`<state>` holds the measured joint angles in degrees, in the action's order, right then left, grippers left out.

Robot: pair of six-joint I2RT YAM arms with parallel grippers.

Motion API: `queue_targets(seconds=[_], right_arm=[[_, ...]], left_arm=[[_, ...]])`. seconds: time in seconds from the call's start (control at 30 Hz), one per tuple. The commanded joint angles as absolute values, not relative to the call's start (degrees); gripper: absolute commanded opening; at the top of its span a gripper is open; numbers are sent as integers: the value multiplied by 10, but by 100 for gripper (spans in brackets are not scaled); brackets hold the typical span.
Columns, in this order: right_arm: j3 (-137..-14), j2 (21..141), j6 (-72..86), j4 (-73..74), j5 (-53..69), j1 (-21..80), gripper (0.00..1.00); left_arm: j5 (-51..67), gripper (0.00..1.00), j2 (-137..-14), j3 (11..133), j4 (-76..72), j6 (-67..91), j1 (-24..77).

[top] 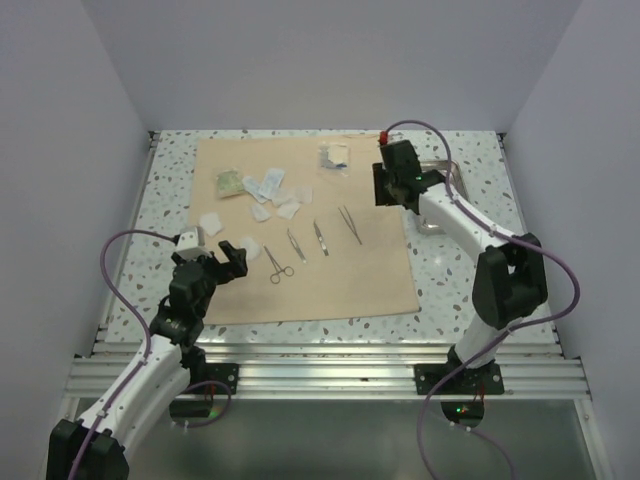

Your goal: Prepare the surgical pack

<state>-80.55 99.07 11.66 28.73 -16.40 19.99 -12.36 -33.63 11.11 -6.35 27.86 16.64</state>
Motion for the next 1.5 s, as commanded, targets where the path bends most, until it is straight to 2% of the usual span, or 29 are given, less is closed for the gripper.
queue_targets(seconds=[0.0, 0.03, 0.17, 0.47, 0.67, 0.7, 0.73, 0.77, 0.9, 1.17, 1.37, 1.47], right_arm=[[-777, 998, 131, 259, -91, 242, 45], [-778, 1003, 131, 256, -86, 250, 45], [-789, 1046, 116, 247, -37, 287, 55], [-805, 1135, 111, 247, -45, 302, 48], [-803, 1155, 104, 250, -49, 303, 32], [-804, 1155, 103, 253, -55, 302, 26], [-805, 1152, 103, 257, -57, 302, 6], [-803, 1146, 104, 257, -59, 301, 0], [-798, 1105, 111, 257, -60, 278, 0], [-816, 1041, 127, 290, -54, 120, 0], [-851, 1063, 127, 316, -94, 42, 0], [-885, 1106, 150, 334, -70, 2, 0]], left_arm=[[-121, 100, -338, 119, -91, 268, 169], [-120, 100, -338, 119, -92, 268, 169], [-119, 100, -338, 119, -92, 268, 169], [-117, 100, -340, 119, -94, 267, 169], [-112, 100, -348, 120, -96, 265, 169], [-109, 100, -348, 120, -98, 265, 169], [-104, 100, -350, 121, -98, 265, 170], [-104, 100, -351, 122, -97, 265, 170], [-110, 100, -385, 148, -69, 286, 171], [-143, 100, -521, 236, -1, 365, 225], [-149, 100, -586, 272, 24, 424, 268], [-175, 98, -635, 301, 48, 460, 283]])
